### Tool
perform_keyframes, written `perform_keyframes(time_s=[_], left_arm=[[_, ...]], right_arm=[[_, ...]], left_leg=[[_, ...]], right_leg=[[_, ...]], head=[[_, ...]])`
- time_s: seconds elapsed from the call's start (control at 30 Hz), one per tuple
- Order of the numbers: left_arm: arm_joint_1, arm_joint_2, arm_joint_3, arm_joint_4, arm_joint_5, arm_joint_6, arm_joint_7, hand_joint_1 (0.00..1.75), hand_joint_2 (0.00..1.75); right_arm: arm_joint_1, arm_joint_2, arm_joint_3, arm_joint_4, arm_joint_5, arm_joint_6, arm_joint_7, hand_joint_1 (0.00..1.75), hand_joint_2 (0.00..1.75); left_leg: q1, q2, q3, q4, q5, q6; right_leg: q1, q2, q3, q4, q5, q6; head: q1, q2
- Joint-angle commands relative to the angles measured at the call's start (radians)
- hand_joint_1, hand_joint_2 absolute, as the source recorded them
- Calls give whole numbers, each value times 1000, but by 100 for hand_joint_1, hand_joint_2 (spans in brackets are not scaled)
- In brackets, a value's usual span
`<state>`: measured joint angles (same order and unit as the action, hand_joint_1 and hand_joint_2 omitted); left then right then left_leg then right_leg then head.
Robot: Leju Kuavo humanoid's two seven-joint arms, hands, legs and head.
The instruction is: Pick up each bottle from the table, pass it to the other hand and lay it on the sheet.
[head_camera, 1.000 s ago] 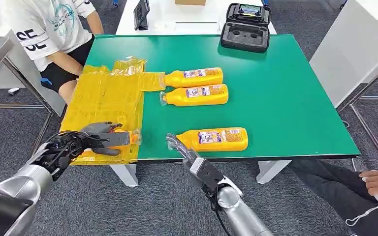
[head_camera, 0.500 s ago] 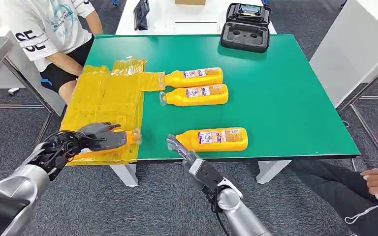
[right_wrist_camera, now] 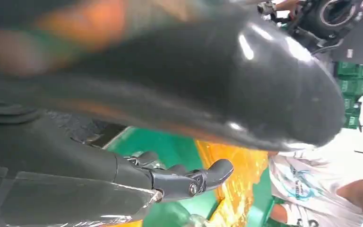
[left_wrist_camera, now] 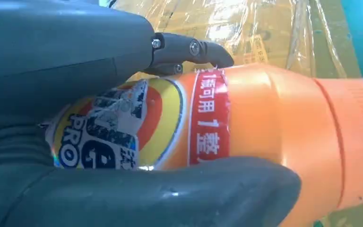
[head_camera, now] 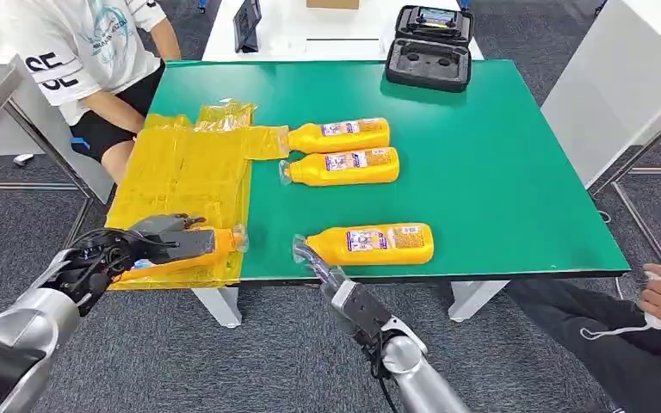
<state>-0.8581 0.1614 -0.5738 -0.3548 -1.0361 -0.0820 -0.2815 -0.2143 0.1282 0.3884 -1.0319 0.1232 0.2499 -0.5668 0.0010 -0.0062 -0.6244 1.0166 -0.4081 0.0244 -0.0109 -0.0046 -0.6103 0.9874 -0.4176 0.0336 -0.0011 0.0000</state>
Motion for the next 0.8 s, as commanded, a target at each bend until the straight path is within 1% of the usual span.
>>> perform_keyframes(time_s=[0.03, 0.07, 0.1, 0.13, 0.17, 0.2, 0.23, 0.27, 0.3, 0.33, 0.37, 0.4, 0.43, 0.53, 0.6, 0.8], left_arm=[[-24, -22, 45, 5, 23, 46, -2, 0, 0], [-17, -35, 64, -8, 32, 136, 2, 0, 0], [-15, -45, 79, -10, 40, 175, 15, 0, 0], [-5, -61, 113, -31, 65, 282, -5, 0, 0], [-6, -77, 140, -33, 80, 333, 4, 0, 0], [-6, -85, 166, -41, 100, 375, -19, 0, 0], [-9, -89, 174, -45, 106, 387, -34, 0, 0], [-8, -97, 211, -56, 151, 403, -90, 0, 0], [-7, -97, 204, -70, 155, 412, -152, 0, 0], [-6, -101, 221, -76, 185, 412, -203, 0, 175], [4, -106, 238, -97, 214, 437, -251, 0, 175], [16, -117, 265, -112, 260, 461, -309, 0, 175], [26, -122, 271, -124, 279, 485, -339, 0, 175], [46, -132, 296, -147, 341, 554, -412, 0, 175], [48, -131, 296, -146, 343, 555, -414, 0, 175], [47, -129, 295, -145, 346, 555, -415, 0, 175]], right_arm=[[23, 0, -48, -16, 17, -6, 21, 0, 0], [34, 1, -52, -32, 23, -6, 22, 0, 0], [41, 2, -55, -43, 25, -7, 24, 0, 0], [51, 3, -56, -61, 27, -7, 27, 0, 0], [55, 3, -56, -70, 29, -8, 31, 0, 0], [54, 2, -53, -70, 29, -11, 33, 0, 0], [51, 1, -51, -68, 29, -12, 34, 0, 0], [48, 1, -48, -64, 28, -17, 35, 0, 0], [47, 4, -49, -63, 25, -18, 37, 0, 0], [49, 5, -48, -64, 25, -20, 38, 0, 0], [53, 4, -47, -65, 20, -18, 38, 0, 0], [57, 3, -45, -69, 23, -25, 38, 0, 0], [61, 4, -43, -71, 17, -23, 36, 0, 0], [62, 2, -30, -74, 12, -25, 35, 0, 0], [61, 2, -29, -72, 12, -26, 35, 0, 0], [59, 2, -29, -71, 12, -26, 36, 0, 0]], left_leg=[[1, -1, 3, 0, -2, -1], [1, -1, 2, 0, -1, -1], [0, -1, 1, 0, -1, -1], [1, -1, 3, 0, -1, -1], [0, -2, 2, 0, -1, -1], [0, -2, 1, 0, 0, -1], [1, -3, 2, 0, -1, -1], [1, -2, 1, 0, -1, -1], [1, -2, 3, 0, -2, -1], [0, -1, 2, 0, -1, -1], [0, -1, 1, 0, -1, -1], [1, -1, 3, 0, -1, -1], [0, -1, 1, 0, -1, -1], [1, -1, 4, -1, -2, -1], [0, 1, 2, -1, -1, -1], [1, 0, 2, 0, -1, -1]], right_leg=[[1, -1, 4, 0, -2, -1], [1, -1, 3, 0, -1, -1], [0, -1, 2, 0, -1, -1], [1, -1, 3, 0, -2, -1], [0, -3, 2, 0, -1, -1], [0, -2, 1, 0, -1, 0], [1, -3, 3, -1, -2, -1], [1, -2, 2, 0, -1, -1], [1, -2, 4, -1, -2, -1], [0, -1, 3, 0, -1, -1], [0, -1, 1, 0, -1, -1], [1, -1, 3, -1, -2, -1], [0, -1, 2, 0, -1, -1], [1, -1, 4, -1, -2, -1], [1, 1, 2, -1, -1, -1], [1, 0, 2, -1, -1, -1]], head=[[0, 0], [0, 0], [0, 0], [0, 0], [0, 0], [0, 0], [0, 0], [0, 0], [0, 0], [0, 0], [0, 0], [0, 0], [0, 0], [0, 0], [0, 0], [0, 0]])
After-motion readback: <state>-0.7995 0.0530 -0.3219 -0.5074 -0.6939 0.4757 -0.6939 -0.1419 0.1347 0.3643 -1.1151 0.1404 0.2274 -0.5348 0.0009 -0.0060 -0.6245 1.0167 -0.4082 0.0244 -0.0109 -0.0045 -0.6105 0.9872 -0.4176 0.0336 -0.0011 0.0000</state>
